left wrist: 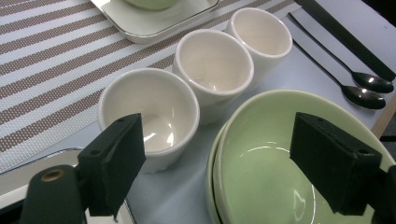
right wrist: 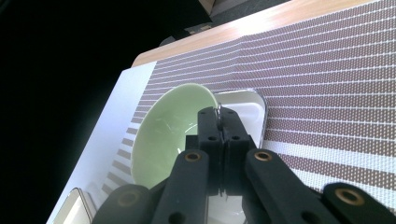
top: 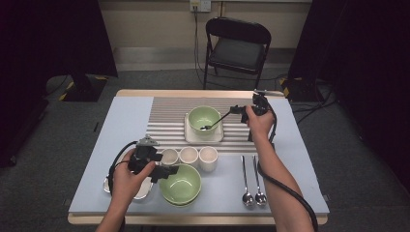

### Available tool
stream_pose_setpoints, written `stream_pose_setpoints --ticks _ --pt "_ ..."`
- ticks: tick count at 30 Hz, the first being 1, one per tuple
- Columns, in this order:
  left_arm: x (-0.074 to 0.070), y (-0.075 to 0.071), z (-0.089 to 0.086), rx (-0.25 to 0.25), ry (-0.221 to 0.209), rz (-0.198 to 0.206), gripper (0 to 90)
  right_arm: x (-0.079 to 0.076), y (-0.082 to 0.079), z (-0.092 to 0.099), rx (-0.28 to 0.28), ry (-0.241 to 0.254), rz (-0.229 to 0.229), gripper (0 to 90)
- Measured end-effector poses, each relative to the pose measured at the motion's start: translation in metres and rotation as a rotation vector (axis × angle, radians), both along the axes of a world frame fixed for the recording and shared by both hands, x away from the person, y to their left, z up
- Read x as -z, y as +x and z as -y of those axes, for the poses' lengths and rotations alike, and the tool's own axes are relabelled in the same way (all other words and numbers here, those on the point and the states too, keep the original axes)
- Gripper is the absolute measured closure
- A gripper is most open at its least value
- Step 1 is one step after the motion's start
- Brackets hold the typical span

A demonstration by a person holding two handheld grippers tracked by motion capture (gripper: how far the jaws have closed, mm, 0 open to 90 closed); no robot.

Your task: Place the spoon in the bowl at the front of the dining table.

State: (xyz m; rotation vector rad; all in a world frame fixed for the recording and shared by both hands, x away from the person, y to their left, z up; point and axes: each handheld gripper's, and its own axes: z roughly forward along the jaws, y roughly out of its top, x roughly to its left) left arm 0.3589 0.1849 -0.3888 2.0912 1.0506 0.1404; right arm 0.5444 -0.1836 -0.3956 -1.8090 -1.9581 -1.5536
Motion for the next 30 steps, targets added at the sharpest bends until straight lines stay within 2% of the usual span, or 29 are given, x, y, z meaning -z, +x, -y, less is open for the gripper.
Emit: stream_pose_setpoints --ticks 14,30 --pt "0.001 -0.001 0.002 -0.002 0.013 -0.002 17.6 0.010 -0.005 -0.002 -0.004 0.018 -0.010 89.3" --pt "0.000 0.000 0.001 -0.007 0.012 0.001 17.6 0.013 0.002 -0.005 -0.007 -0.020 -0.006 86.0"
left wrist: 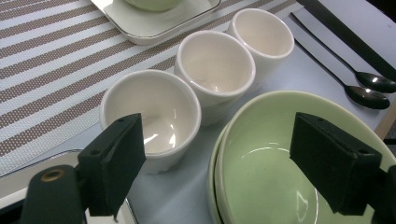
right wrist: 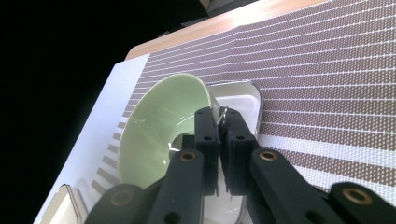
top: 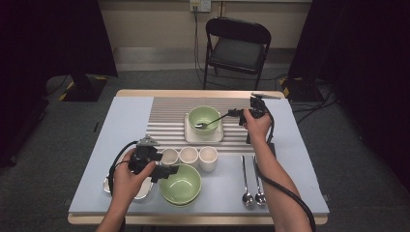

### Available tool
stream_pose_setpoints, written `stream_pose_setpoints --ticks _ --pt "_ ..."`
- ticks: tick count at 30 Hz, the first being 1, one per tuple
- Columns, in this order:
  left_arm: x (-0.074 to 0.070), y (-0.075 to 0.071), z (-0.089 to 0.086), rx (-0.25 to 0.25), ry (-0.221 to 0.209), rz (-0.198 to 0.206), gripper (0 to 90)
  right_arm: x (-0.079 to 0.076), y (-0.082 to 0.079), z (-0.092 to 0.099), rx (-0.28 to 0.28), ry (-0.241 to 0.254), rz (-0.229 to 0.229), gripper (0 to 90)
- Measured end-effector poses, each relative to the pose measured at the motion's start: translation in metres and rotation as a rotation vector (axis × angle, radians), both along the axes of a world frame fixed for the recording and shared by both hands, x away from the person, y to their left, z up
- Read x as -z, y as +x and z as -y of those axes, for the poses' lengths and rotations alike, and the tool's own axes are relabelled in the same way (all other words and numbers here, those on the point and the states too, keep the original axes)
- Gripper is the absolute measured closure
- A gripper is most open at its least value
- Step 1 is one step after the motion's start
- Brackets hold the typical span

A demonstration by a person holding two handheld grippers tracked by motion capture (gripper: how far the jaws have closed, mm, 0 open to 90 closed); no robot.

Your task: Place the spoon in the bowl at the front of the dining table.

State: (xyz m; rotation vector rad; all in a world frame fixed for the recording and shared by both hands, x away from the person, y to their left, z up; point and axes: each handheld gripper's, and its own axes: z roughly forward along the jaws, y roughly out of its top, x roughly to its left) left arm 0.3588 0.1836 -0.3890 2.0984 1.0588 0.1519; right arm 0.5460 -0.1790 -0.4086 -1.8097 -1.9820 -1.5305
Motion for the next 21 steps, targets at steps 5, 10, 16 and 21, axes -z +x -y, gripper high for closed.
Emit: stream_pose_setpoints --ticks 5,10,16,21 --pt "0.0003 0.0005 -0.0006 0.002 -0.003 0.003 17.6 -0.0006 0.0007 0.0004 -0.002 -0.005 0.002 83.0" --pt "0.0011 0.0010 -0.0010 0.003 0.002 0.002 17.6 -0.0004 0.0013 -0.0002 -0.008 -0.021 0.003 80.8" --pt "0.0011 0.0011 -0.0007 0.004 0.004 0.005 17.6 -0.0005 0.0009 -0.0031 -0.013 -0.034 0.005 76.9" --pt "0.0004 0.0003 -0.0004 0.002 -0.003 0.001 17.7 -0.0021 0.0008 -0.0034 -0.012 -0.040 0.013 69.2"
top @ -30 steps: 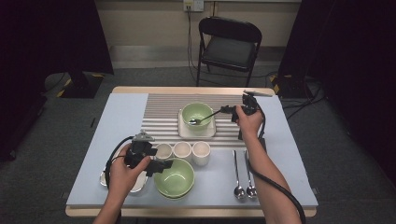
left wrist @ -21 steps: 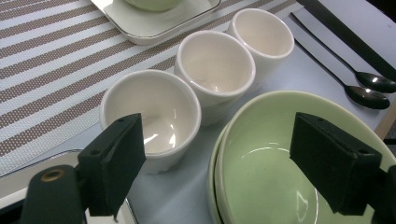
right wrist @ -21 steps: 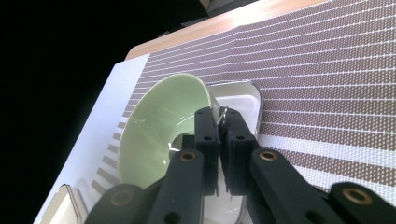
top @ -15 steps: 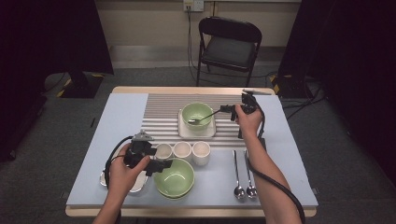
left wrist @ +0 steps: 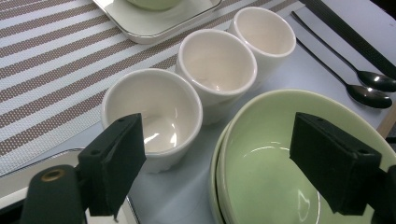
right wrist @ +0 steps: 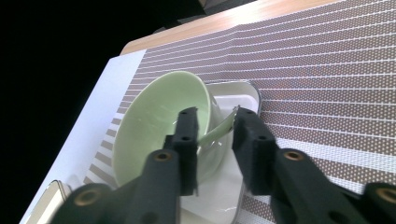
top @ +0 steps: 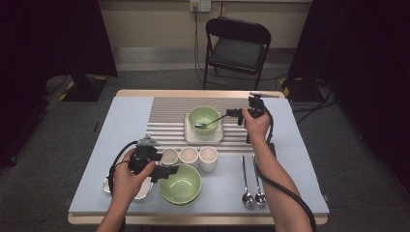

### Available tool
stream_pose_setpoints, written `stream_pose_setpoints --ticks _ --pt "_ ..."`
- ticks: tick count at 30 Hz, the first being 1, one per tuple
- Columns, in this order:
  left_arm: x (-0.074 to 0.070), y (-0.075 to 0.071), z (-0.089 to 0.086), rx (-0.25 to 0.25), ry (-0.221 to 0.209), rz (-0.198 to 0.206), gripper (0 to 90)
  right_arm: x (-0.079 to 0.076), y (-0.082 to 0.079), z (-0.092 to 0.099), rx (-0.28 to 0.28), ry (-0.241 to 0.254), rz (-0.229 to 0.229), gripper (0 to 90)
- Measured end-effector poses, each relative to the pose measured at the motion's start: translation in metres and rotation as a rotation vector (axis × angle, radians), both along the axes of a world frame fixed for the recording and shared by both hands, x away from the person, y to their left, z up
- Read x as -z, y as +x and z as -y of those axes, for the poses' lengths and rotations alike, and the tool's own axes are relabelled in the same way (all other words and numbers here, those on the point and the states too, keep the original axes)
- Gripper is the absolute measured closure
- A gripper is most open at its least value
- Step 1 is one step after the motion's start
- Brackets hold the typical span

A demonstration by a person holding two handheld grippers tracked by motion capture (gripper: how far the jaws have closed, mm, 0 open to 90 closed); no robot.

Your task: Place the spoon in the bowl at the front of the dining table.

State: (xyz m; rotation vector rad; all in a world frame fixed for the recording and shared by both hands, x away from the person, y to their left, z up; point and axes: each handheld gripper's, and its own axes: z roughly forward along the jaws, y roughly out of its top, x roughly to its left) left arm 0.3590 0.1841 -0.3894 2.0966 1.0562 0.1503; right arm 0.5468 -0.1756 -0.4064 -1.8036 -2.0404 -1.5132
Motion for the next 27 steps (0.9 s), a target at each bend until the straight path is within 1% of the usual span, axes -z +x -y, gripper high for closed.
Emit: stream_pose_setpoints --ticks 2,4,9,12,13,14,21,23,27 --pt "-0.0006 -0.0001 -0.0002 0.001 0.005 0.000 17.7 -0.0005 0.0000 0.0003 0.001 -0.001 -0.007 67.0" --pt "-0.0008 0.0000 -0.0004 0.001 0.003 0.004 17.7 -0.0011 0.0002 0.0003 0.005 -0.005 -0.002 62.1" --pt "-0.0007 0.0001 -0.0009 -0.002 0.001 0.003 17.7 -0.0012 0.0006 -0.0015 0.004 -0.022 0.006 53.1" --pt "-0.0012 0.0002 -0.0016 0.002 0.005 0.009 17.7 -0.0007 0.0011 -0.0024 0.000 -0.027 0.008 51.4" --pt "-0.0016 -0.0001 -0.0016 0.001 0.002 0.006 17.7 -0.0007 0.0011 -0.0028 0.000 -0.028 0.006 50.9" --pt "-0.0016 -0.0002 -0.0015 -0.003 -0.001 0.006 17.7 -0.0007 0.0011 -0.0031 0.001 -0.030 0.003 49.9" --pt "-0.0017 -0.0001 -0.0020 -0.001 0.004 0.006 17.7 -0.0002 0.0016 -0.0038 0.000 -0.048 0.014 42.6" --pt "-0.0020 -0.0002 -0.0020 -0.003 0.000 0.005 17.7 -0.0007 0.0016 -0.0034 0.002 -0.072 0.034 39.2" --pt "-0.0023 -0.0003 -0.0021 -0.003 -0.002 0.008 17.7 -0.0017 0.0017 -0.0028 0.005 -0.084 0.040 35.4"
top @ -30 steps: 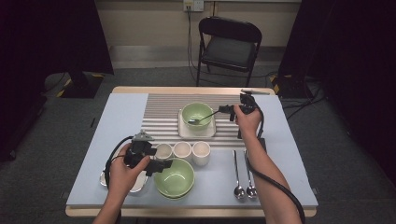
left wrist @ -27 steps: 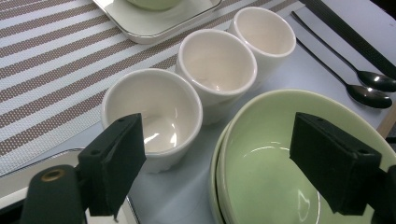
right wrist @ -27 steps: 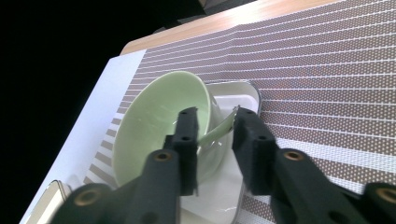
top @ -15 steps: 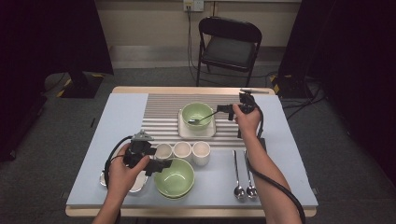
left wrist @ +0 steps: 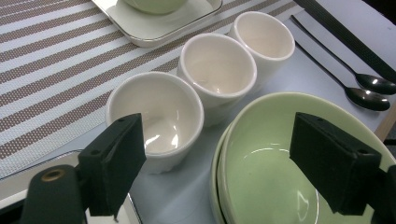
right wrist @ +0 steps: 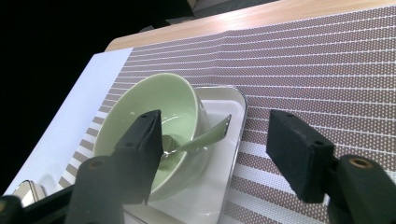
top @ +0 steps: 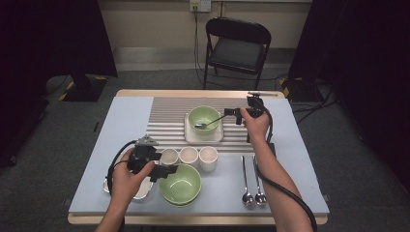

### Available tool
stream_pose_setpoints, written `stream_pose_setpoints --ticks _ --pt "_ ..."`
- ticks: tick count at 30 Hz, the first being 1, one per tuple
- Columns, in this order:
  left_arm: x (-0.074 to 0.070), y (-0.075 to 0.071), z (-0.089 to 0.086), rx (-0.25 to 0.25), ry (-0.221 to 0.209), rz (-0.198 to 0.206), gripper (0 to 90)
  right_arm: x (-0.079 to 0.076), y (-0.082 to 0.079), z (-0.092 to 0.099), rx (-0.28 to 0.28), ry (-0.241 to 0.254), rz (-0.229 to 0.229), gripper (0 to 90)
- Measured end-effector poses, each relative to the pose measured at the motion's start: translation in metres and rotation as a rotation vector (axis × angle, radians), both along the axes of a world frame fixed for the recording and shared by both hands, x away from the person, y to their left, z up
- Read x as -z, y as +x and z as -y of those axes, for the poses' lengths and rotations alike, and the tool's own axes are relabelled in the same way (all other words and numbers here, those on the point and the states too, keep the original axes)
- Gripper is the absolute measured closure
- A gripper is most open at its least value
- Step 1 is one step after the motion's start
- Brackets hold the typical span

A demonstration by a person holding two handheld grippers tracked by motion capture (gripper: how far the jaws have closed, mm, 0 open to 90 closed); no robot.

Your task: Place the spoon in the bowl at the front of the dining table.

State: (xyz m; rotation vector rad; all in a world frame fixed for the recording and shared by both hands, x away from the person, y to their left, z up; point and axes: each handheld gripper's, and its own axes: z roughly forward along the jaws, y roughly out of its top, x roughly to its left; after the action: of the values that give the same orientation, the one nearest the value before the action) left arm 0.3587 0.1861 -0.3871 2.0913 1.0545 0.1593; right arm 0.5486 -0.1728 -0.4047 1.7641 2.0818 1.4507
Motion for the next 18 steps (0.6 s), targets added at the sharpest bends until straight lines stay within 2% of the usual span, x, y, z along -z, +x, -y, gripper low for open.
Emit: stream_pose_setpoints --ticks 5,8,18 --pt "0.0007 0.0006 -0.0012 -0.002 0.003 -0.002 17.7 0.0003 -0.0004 0.0009 -0.007 -0.025 0.001 32.2" --pt "0.0004 0.0005 -0.0017 -0.003 0.003 0.001 17.7 0.0003 -0.0013 0.0006 -0.010 -0.069 0.007 29.9" --pt "-0.0008 0.0002 -0.0038 -0.005 0.006 0.005 17.7 0.0009 -0.0042 0.0033 -0.018 -0.117 0.008 27.1"
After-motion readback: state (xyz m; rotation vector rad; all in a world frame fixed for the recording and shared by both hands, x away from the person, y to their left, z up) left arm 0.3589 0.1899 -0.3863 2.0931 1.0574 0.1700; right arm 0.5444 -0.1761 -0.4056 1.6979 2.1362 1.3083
